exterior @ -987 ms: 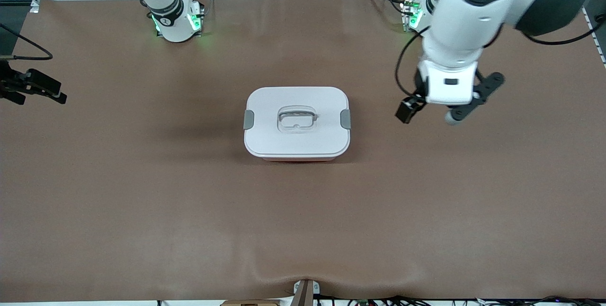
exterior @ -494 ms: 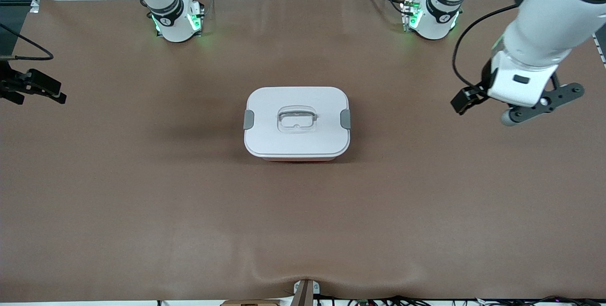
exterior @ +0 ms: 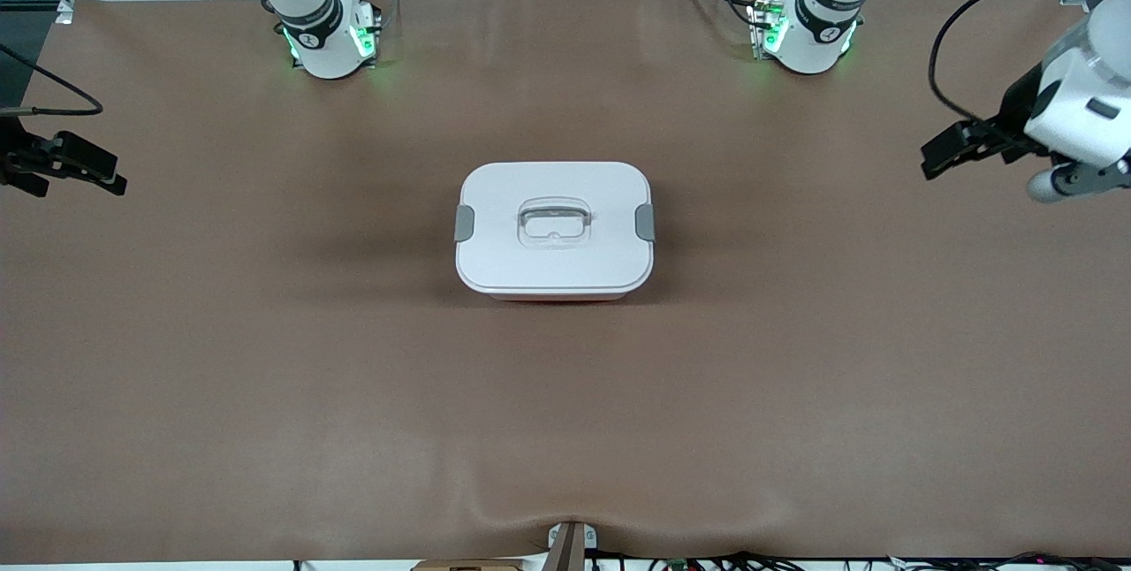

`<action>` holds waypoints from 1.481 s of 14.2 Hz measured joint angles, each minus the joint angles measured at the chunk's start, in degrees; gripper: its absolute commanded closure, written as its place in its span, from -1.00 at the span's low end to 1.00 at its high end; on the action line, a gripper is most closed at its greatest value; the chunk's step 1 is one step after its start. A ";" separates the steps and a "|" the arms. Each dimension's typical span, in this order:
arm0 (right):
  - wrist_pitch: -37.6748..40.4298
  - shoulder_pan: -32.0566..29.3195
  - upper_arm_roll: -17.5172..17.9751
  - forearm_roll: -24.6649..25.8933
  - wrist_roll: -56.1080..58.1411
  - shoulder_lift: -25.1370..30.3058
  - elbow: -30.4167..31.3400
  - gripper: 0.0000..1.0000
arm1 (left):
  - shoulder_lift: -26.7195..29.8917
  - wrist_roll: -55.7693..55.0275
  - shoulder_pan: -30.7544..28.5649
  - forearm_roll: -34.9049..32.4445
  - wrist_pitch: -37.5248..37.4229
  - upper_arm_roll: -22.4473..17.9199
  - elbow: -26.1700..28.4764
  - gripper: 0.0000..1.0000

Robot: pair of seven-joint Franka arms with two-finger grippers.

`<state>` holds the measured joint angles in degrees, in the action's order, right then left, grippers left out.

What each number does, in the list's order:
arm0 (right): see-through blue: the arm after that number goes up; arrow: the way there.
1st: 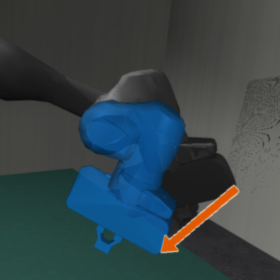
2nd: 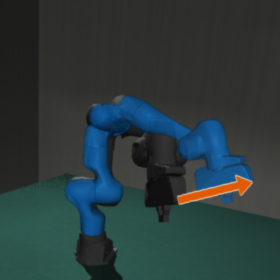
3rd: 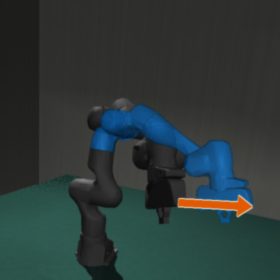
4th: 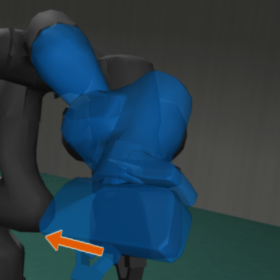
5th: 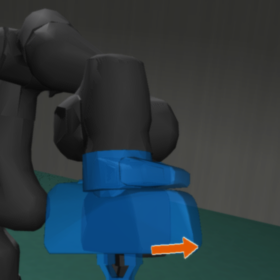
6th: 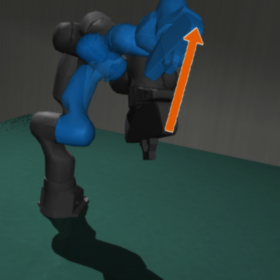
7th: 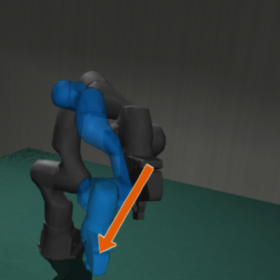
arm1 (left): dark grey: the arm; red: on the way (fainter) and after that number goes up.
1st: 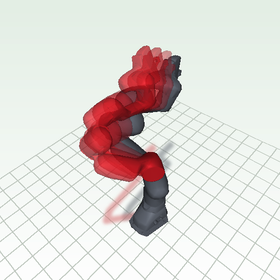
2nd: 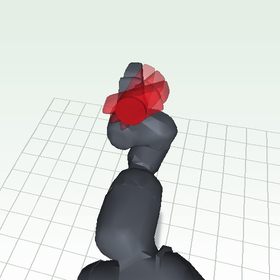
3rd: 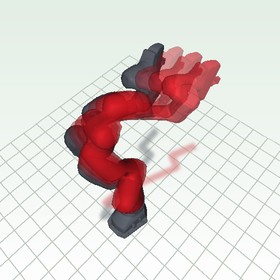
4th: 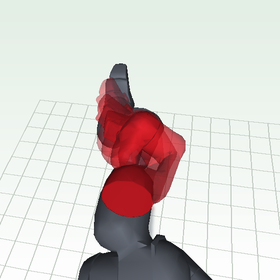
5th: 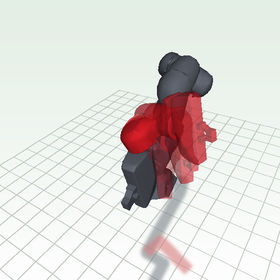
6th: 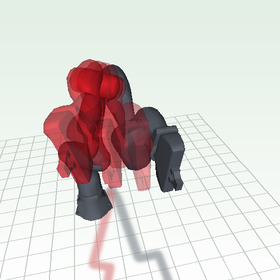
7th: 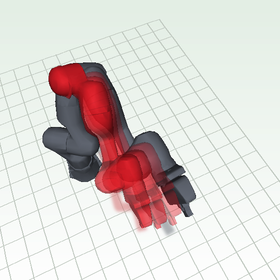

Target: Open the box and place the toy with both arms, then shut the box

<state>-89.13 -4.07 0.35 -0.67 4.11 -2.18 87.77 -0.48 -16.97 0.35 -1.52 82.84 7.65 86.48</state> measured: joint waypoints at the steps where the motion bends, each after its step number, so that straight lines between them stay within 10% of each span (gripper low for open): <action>1: 0.00 0.13 0.00 0.00 0.00 0.00 0.00 -1.00 | 1.47 0.65 0.92 0.02 -1.02 -1.14 0.81 -1.00; 21: -0.10 0.28 -0.01 0.09 0.00 0.00 -0.01 -1.00 | 8.42 8.13 4.32 0.06 -1.44 -5.22 7.32 -1.00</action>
<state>-89.23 -3.79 0.35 -0.58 4.11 -2.18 87.76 7.94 -8.84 4.67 -1.46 81.40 2.42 93.80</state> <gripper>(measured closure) 0.000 0.000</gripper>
